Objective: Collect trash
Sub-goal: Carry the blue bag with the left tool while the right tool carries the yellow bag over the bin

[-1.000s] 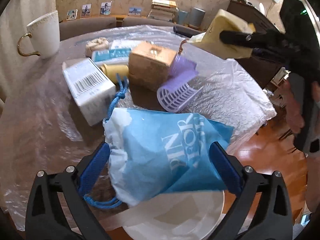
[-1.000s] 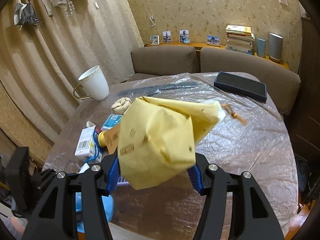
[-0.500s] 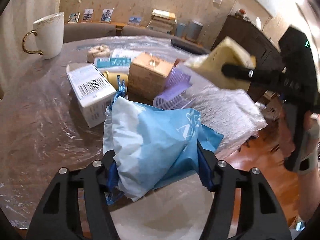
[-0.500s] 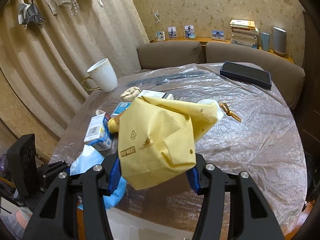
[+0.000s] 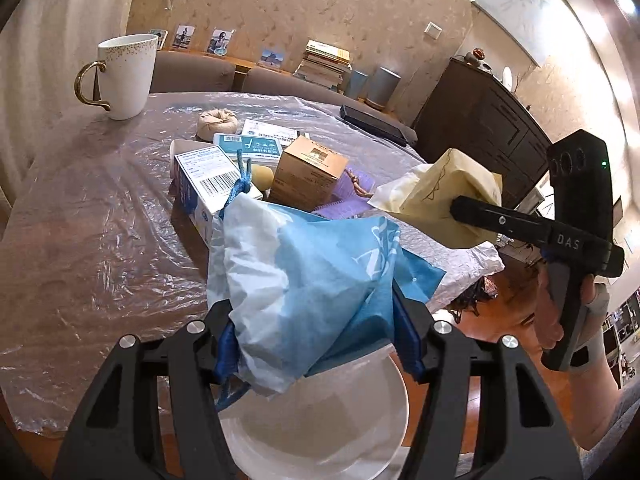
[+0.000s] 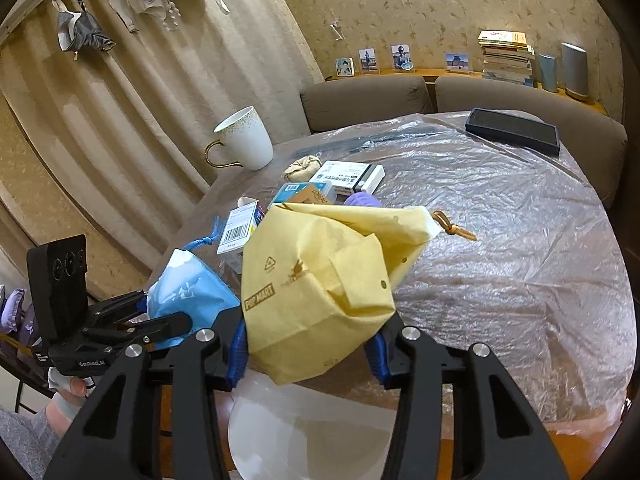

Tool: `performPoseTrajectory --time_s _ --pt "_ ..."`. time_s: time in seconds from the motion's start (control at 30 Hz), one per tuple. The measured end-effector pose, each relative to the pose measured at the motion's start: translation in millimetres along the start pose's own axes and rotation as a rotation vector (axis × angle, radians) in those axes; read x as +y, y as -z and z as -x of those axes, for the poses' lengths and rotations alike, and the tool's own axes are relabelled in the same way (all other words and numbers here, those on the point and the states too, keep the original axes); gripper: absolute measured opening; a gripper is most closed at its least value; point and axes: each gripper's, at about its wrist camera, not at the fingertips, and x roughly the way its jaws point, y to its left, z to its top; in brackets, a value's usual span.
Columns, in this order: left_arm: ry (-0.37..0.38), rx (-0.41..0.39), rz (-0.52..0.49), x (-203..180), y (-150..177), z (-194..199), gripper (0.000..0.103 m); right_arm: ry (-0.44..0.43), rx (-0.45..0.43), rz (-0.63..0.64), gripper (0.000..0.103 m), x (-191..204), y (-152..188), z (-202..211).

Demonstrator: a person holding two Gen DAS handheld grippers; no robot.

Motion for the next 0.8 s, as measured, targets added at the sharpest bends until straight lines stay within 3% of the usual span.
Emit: performPoseTrajectory --time_s 0.27,0.43,0.57,0.8 --pt "0.033 -0.029 -0.056 -10 4 23 0.062 -0.007 -0.030 -0.004 0.044 15 17 24" --pt "0.050 -0.045 -0.069 -7 2 30 0.062 0.067 -0.130 -0.017 0.044 19 25 47" --pt "0.074 -0.034 -0.077 -7 6 30 0.062 0.026 -0.134 -0.053 0.044 22 26 48" --pt "0.095 -0.010 -0.106 -15 17 39 0.062 0.018 -0.106 -0.008 0.044 46 46 64"
